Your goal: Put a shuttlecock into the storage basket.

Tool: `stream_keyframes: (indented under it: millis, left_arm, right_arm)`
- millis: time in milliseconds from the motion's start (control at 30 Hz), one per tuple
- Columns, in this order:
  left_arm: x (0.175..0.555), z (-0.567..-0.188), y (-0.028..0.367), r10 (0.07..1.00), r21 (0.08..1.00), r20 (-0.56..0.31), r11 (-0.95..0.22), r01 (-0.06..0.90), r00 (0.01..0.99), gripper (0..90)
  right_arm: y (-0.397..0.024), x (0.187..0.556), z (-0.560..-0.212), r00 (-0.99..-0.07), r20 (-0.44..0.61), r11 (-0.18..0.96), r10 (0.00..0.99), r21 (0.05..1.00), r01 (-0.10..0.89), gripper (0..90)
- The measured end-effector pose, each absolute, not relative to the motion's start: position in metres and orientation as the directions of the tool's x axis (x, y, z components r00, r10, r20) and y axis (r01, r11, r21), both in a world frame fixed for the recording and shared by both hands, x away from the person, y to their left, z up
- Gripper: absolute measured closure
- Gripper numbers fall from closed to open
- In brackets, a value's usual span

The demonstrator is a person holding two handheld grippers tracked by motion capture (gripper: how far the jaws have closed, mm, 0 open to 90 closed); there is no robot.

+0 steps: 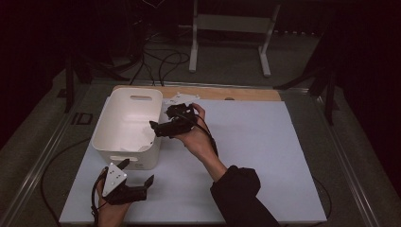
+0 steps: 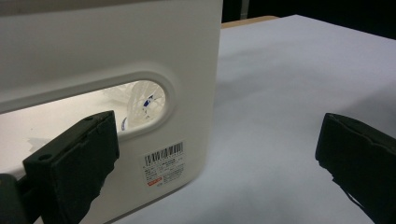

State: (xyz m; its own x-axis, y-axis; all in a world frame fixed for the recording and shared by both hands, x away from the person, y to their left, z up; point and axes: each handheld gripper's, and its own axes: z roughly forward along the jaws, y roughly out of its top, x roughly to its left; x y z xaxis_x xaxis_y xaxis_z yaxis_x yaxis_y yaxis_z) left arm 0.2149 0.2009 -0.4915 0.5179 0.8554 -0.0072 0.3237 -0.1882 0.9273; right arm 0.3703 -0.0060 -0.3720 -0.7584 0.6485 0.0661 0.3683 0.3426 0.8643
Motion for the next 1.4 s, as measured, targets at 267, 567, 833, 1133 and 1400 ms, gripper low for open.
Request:
stream_keyframes:
  millis: [267, 567, 833, 1133, 1400]
  left_arm:
    - [0.215, -0.491, 0.201, 0.857, 0.929, -0.005, -0.187, 0.32, 0.515, 0.1]
    - [0.214, -0.491, 0.201, 0.858, 0.928, -0.008, -0.184, 0.323, 0.513, 0.1]
    - [0.214, -0.491, 0.201, 0.858, 0.927, -0.006, -0.187, 0.324, 0.514, 0.1]
    - [0.214, -0.491, 0.201, 0.859, 0.927, -0.006, -0.188, 0.326, 0.512, 0.1]
    - [0.214, -0.491, 0.203, 0.862, 0.929, -0.012, -0.177, 0.325, 0.506, 0.1]
  right_arm:
    - [-0.023, 0.362, -0.379, -0.746, 0.061, 0.334, 0.663, 0.868, 0.368, 8.8]
    - [-0.041, 0.356, -0.385, -0.73, 0.039, 0.336, 0.682, 0.87, 0.361, 8.8]
    - [-0.057, 0.347, -0.388, -0.716, 0.027, 0.331, 0.698, 0.874, 0.355, 8.8]
    - [-0.08, 0.339, -0.394, -0.69, 0.014, 0.327, 0.724, 0.873, 0.361, 8.8]
    - [-0.099, 0.334, -0.402, -0.664, 0.006, 0.328, 0.748, 0.866, 0.377, 8.8]
